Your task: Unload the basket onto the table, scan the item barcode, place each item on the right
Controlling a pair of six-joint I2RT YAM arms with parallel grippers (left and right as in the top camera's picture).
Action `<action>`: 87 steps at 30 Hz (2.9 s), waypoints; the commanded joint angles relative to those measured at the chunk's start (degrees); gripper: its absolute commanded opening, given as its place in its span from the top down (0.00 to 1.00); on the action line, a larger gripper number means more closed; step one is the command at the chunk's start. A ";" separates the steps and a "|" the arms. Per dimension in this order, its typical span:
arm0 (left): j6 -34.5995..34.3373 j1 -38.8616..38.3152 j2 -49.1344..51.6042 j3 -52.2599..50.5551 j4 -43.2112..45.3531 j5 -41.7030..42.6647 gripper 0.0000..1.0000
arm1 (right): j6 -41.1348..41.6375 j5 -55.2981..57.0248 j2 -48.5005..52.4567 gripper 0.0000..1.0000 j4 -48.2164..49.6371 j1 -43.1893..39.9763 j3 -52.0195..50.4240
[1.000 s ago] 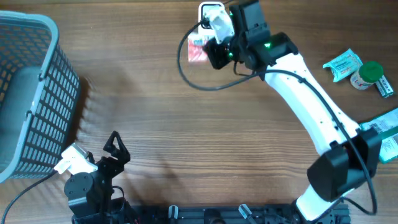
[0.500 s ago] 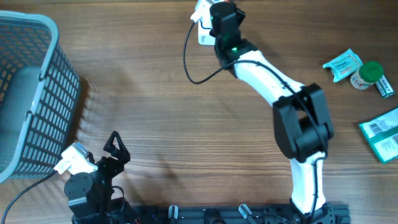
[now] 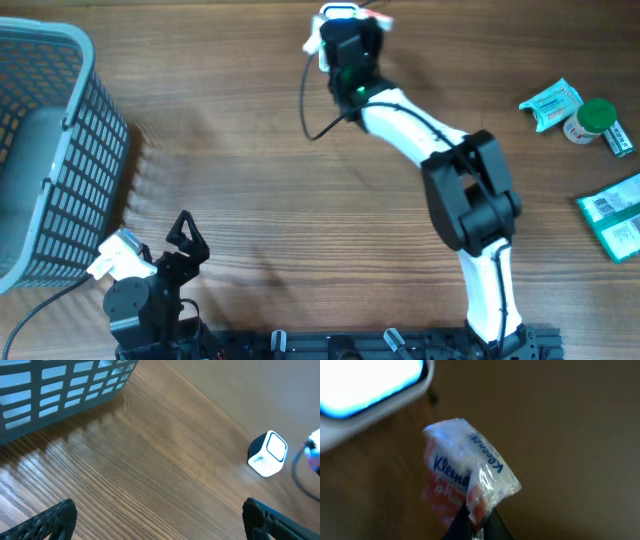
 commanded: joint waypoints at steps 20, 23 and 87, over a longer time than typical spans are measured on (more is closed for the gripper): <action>-0.31 0.09 -0.31 -0.02 0.13 -0.37 0.00 | 75.38 -53.55 -21.49 0.00 -32.30 -38.97 0.26; -0.31 0.09 -0.31 -0.02 0.13 -0.37 0.00 | 87.41 -67.91 -33.97 0.00 -36.70 -38.91 0.26; -0.31 0.09 -0.31 -0.02 0.13 -0.37 0.00 | 72.28 -52.63 -128.41 0.00 -3.13 -24.72 -96.32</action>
